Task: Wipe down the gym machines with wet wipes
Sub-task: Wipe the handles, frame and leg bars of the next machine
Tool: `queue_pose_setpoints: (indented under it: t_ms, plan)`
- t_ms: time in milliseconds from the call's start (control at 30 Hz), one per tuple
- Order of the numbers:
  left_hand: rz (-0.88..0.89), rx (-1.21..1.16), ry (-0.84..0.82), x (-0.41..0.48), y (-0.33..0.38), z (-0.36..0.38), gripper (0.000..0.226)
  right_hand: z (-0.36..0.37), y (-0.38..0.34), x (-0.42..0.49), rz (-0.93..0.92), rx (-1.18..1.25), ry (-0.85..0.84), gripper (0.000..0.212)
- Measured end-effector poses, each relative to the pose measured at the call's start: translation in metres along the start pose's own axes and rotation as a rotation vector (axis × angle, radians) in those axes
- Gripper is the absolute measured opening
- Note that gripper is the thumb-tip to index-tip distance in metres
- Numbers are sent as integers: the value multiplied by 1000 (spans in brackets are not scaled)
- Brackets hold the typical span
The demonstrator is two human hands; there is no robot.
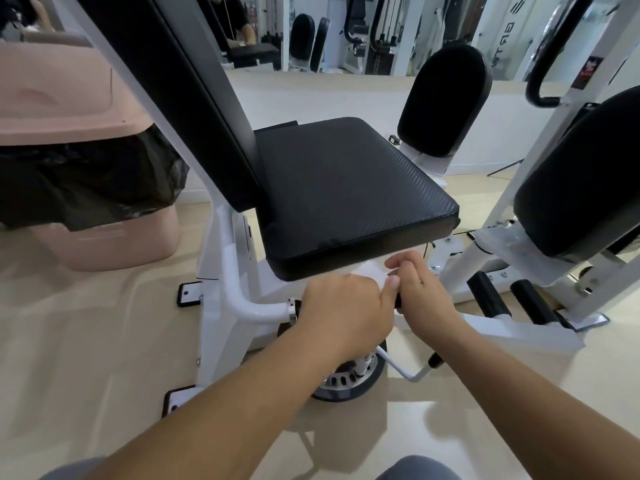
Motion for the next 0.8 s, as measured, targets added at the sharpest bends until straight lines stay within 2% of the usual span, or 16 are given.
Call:
queue_pose_setpoints:
  t_ms: [67,133,200,267,333,400,433,500,533,600,667,800]
  plan:
    - [28,-48,48,-18,-4,7,50,2,2,-1,0,59,-22,28]
    - [77,-178,107,-37,-13,12,39,3,3,0,2,17,-28,30]
    - [129,-233,162,-51,-16,14,41,3,0,-1,-4,-33,-16,31]
    - [136,-196,183,-54,-14,18,47,1,-5,-3,-13,-118,4,33]
    - [124,-177,220,-46,-12,15,40,-5,-11,-3,-16,-292,26,36]
    - [58,-140,168,-33,-13,9,33,-12,-27,-8,-106,-448,49,38]
    - [27,-86,109,-27,-13,9,37,-15,-38,-12,-206,-481,37,40]
    - [28,-20,55,-26,-14,9,40,-15,-64,-23,-369,-494,-114,57]
    - [70,-36,73,-30,-12,6,36,-12,-73,-27,-380,-521,-243,66]
    - [191,-118,107,-38,-13,4,36,-5,-76,-30,-323,-627,-467,71]
    - [252,-131,104,-40,-17,5,43,-7,-69,-29,-318,-719,-477,64]
    - [206,-179,164,-38,-37,8,37,-30,-59,-34,-517,-767,-205,23]
Point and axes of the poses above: each hand's wrist, its own x-axis towards the middle knuckle, its own z-axis out of the palm, y = z × x, the point moved 5 cm from there along x, towards the middle knuckle, and after that the axes turned 15 degrees about -y, right-handed, at the moved point
